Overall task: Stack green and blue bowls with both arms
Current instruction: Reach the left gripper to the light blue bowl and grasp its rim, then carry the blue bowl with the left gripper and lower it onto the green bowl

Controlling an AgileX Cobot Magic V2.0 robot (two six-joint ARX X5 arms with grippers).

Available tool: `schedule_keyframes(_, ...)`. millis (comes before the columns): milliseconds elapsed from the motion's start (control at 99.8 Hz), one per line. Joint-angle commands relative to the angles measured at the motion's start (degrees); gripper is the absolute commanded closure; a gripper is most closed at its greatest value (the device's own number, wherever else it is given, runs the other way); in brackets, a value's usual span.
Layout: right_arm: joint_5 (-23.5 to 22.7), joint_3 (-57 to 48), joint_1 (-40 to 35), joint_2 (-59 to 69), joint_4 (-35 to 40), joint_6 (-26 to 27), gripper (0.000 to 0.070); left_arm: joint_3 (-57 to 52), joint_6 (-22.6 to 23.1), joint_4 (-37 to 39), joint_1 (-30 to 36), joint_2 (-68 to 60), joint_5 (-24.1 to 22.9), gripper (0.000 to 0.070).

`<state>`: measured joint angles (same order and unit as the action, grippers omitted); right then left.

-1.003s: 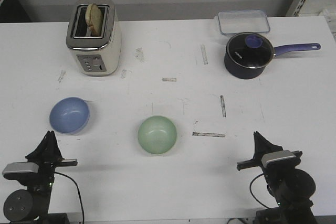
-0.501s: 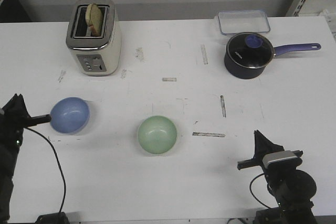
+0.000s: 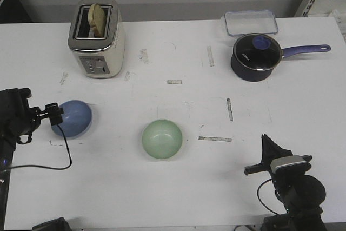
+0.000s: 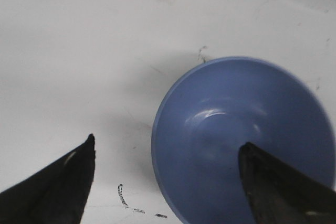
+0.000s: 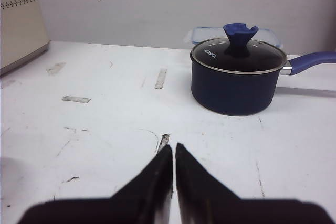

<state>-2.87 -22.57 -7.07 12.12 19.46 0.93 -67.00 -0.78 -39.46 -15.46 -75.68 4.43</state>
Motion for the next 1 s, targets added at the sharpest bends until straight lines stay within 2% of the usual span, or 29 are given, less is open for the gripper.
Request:
schedule_keyframes(0,-0.11,-0.48,-0.09,-0.04,-0.11,0.76,0.07,-0.83,-0.07,-0.07,-0.31,-3.13,0.11,0.0139)
schedule_keyframes(170,-0.11,-0.48,-0.09,-0.04,-0.11,0.76,0.07,-0.83,-0.35,0.81,-0.31,-9.35,0.13,0.0142)
schedule_keyframes(231,-0.11,-0.48,-0.09,-0.04,-0.09,0.76,0.07,-0.83,-0.35,0.63,-0.28,-10.95,0.13,0.0163)
schedule_keyframes(341,-0.11,-0.48,-0.09,-0.04,-0.11,0.76,0.07,-0.83,-0.46,0.46,-0.28,-12.94,0.13,0.0277)
schedule_keyframes(451,-0.09,-0.48,-0.09,-0.04,-0.11,0.76,0.07,-0.83,-1.66,0.59,-0.28,-13.46,0.11,0.0454)
schedule_keyframes(642,-0.09,-0.48,-0.09,-0.04,-0.11,0.76,0.07,-0.83,-1.64,1.11,-0.31,-13.51,0.11,0.0699)
schedule_keyframes(862,-0.09,-0.48,-0.09,-0.04,-0.11,0.74,0.07,-1.09,-4.31,3.58,-0.28,-13.22,0.13,0.07)
schedule_keyframes(992,-0.09,-0.48,-0.09,-0.04,-0.11,0.74,0.07,-3.15,-4.31,3.52,0.09,-12.35,0.28,0.07)
